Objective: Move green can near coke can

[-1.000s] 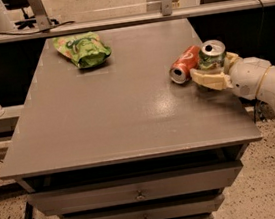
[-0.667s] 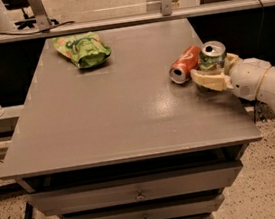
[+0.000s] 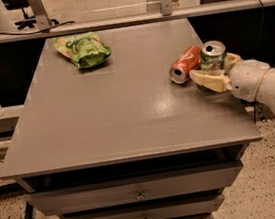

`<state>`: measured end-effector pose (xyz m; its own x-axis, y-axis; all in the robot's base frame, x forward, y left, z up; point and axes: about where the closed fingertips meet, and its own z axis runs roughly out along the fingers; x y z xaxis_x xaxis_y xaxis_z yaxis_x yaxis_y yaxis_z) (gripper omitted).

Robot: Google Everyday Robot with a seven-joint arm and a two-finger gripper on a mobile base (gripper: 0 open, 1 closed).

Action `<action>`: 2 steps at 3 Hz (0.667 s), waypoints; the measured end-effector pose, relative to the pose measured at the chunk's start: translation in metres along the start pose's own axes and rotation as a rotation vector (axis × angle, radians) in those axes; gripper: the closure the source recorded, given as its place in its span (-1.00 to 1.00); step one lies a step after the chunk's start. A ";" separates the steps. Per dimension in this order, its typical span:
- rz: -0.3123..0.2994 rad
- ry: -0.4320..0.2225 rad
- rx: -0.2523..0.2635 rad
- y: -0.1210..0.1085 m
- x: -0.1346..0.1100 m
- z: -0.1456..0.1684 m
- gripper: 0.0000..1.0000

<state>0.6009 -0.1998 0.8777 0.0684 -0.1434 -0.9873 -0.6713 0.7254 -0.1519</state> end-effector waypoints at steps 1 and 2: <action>0.004 0.004 -0.001 0.001 0.001 -0.001 -1.00; 0.003 0.008 -0.003 0.003 -0.003 -0.008 -1.00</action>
Offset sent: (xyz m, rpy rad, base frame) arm -0.0041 -0.0069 -0.0053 -0.0009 0.0172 -0.0094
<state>0.5930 -0.2023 0.8808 0.0605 -0.1465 -0.9874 -0.6735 0.7241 -0.1487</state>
